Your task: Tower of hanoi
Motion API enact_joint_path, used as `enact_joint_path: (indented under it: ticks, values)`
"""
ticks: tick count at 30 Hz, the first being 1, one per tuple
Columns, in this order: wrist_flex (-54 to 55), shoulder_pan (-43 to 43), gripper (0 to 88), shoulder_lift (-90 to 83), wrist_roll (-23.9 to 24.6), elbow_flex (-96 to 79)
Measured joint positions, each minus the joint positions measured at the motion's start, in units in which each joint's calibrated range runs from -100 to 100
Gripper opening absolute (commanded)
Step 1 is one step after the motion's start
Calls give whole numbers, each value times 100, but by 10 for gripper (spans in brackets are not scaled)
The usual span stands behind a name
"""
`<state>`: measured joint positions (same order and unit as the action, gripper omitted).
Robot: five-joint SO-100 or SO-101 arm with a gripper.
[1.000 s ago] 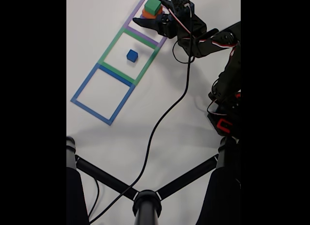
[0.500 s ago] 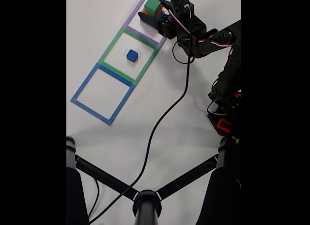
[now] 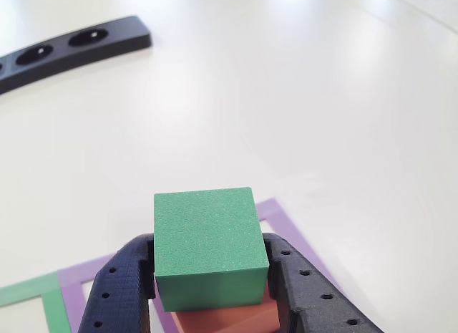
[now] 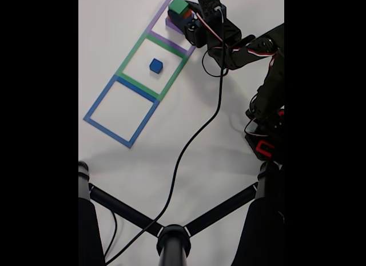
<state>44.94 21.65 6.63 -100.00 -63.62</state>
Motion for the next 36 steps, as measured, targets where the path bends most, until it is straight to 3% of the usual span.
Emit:
enact_joint_path:
  ticks: [12,18,25,36]
  values:
    - [-8,0,43,-42,0,0]
    - [-931,-57,45,-996,0,0]
    - [-3154,-147,44,-2803,0,131]
    - [-8756,-393,41,-5167,0,2411]
